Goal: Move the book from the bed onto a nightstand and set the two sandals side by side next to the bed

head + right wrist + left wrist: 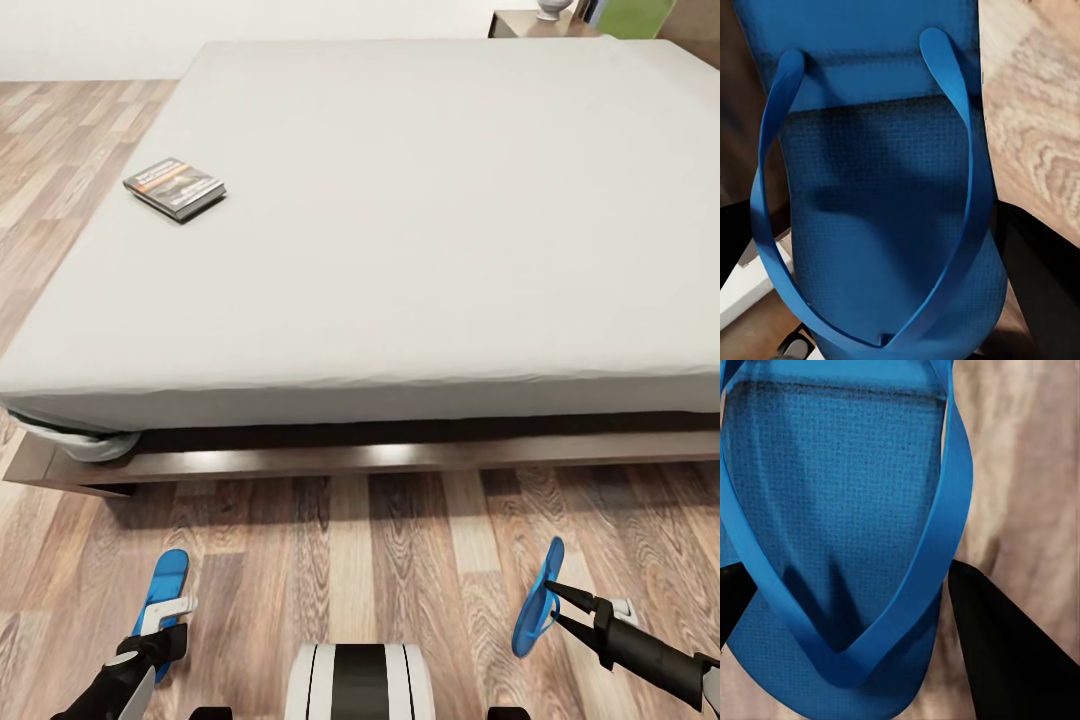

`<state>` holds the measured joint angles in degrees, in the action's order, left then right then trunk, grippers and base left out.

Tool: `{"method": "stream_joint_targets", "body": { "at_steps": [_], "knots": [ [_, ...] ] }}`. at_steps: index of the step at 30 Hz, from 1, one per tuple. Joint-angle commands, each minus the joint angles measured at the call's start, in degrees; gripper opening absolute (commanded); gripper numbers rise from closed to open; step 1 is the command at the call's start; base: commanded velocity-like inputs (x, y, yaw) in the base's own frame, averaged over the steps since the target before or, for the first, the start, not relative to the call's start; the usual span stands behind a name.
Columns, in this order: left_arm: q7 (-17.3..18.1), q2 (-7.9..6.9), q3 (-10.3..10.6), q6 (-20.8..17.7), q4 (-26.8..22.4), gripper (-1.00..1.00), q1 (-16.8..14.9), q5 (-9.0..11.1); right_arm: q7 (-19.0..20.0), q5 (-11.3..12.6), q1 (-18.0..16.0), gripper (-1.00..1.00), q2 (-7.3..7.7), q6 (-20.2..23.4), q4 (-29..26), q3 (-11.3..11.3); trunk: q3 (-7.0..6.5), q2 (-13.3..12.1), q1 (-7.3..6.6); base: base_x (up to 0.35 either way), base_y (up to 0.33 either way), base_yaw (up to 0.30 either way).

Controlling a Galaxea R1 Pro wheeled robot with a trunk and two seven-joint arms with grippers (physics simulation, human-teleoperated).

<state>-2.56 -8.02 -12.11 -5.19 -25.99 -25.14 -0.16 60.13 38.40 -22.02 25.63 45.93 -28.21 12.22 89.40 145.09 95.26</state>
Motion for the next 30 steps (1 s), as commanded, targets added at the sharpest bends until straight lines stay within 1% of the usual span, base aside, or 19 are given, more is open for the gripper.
{"method": "stream_joint_targets", "body": {
  "at_steps": [1,8,24,27,30],
  "knots": [
    [0.01,0.02,-0.11,-0.35,-0.13,-1.0,0.0,-0.11,0.08,0.09,-0.01,-1.0,-0.01,0.3,0.01,0.08,0.03,0.01,0.0,0.144,0.093,0.0],
    [0.01,0.02,-0.11,-0.36,-0.12,-1.0,0.0,-0.11,0.0,0.09,-0.02,-1.0,-0.03,0.3,0.01,0.07,0.03,0.01,0.0,0.179,0.148,0.0],
    [0.01,0.12,-0.02,-0.35,-0.12,-1.0,0.0,-0.11,-0.01,0.09,0.03,-1.0,-0.02,0.3,-0.01,0.06,0.03,0.01,0.0,0.03,0.005,0.0],
    [0.01,0.11,-0.04,-0.35,-0.12,-1.0,0.0,-0.04,-0.01,0.09,0.02,-1.0,-0.03,0.3,-0.01,0.07,0.7,0.05,0.08,0.0,0.0,0.0],
    [0.01,0.11,-0.02,-0.35,-0.12,-1.0,0.0,-0.02,-0.01,0.09,0.01,-1.0,-0.05,0.3,-0.01,0.05,0.7,0.05,0.08,0.0,0.0,0.0]
  ]
}}
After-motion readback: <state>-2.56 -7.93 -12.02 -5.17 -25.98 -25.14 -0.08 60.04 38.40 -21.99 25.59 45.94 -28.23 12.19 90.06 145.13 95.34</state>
